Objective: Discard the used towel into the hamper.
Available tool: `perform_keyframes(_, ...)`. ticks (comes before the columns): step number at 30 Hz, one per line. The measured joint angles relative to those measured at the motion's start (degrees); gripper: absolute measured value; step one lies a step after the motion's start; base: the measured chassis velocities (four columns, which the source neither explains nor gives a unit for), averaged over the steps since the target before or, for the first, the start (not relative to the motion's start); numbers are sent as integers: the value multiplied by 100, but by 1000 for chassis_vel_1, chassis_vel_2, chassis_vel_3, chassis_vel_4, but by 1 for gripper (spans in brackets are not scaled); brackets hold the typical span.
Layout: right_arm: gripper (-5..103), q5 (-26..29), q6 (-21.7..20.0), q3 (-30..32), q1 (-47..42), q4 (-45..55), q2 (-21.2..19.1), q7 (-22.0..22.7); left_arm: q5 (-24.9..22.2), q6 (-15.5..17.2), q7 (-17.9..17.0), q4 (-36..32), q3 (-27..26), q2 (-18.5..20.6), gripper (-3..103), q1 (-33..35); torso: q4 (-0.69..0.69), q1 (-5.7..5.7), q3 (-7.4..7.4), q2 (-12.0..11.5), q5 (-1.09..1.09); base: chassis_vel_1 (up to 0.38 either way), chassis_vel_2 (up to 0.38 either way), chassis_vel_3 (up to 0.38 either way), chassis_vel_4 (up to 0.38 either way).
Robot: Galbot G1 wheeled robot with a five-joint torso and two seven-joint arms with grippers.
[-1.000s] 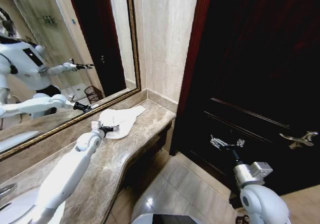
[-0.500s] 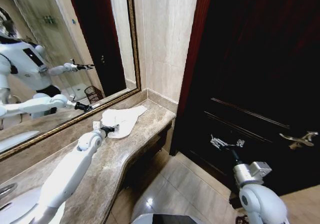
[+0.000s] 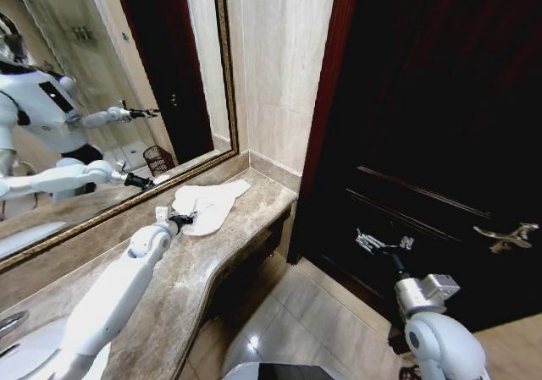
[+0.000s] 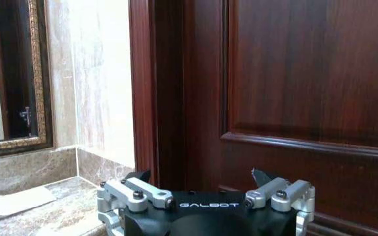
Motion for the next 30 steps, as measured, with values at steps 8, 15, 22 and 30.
perform_keyframes(8, 100, 57, -11, 3, 7, 79, -49, 14, 78, -1204, -34, -835, -479, 89, 11, 571, 1, 0, 0, 0, 1, 0, 0, 0, 0)
perform_keyframes(15, 100, 123, -9, -6, -5, 210, -60, 13, 290, -1965, -463, -2072, -1100, 72, 11, 1513, 0, 0, 0, 0, 1, 0, 0, 0, 0)
perform_keyframes(22, 100, 255, -28, 7, -1, 315, -164, 25, 655, -1993, -216, -3112, -1990, -247, 11, 2494, 1, -1, -1, 1, 2, 0, 0, 0, 0)
perform_keyframes(30, 100, 283, 16, 119, -144, 464, -208, -3, 1257, -2244, 139, -3805, -2419, -1062, 11, 3589, -1, -1, -1, 1, 3, 0, 0, 0, 0)
